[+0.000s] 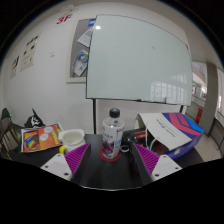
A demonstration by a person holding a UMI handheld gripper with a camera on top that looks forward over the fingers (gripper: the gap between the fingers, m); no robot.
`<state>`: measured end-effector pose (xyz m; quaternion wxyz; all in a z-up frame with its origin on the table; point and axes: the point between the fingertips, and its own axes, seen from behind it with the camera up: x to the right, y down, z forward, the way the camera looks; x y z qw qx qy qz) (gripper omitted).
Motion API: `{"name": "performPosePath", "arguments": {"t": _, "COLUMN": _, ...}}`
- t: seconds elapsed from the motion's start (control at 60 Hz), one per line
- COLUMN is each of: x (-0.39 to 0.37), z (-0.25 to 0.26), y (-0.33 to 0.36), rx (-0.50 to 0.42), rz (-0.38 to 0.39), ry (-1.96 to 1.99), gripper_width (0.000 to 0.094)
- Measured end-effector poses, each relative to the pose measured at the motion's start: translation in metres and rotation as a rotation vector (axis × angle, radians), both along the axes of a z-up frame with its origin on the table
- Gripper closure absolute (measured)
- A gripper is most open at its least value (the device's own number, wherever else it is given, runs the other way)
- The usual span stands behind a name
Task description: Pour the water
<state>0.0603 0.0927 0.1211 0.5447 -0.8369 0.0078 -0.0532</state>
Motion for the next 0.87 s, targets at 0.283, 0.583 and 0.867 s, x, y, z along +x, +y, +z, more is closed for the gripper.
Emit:
{"name": "performPosePath", "arguments": {"t": 0.283, "x": -0.056, "z": 0.051, "y": -0.182, "rx": -0.021, "rz": -0.018, "ry": -0.039, "gripper_width": 0.0091}}
{"name": "performPosePath", "arguments": {"t": 0.583, "x": -0.099, "z": 0.083, "y": -0.31, "rx": -0.014, "rz": 0.004, "ry": -0.025, "gripper_width": 0.0098}}
{"name": "performPosePath", "arguments": {"t": 0.867, "x": -0.098, "z": 0.091, "y": -0.347, "rx": -0.005, "rz": -0.017, "ry": -0.052, "gripper_width": 0.0098}}
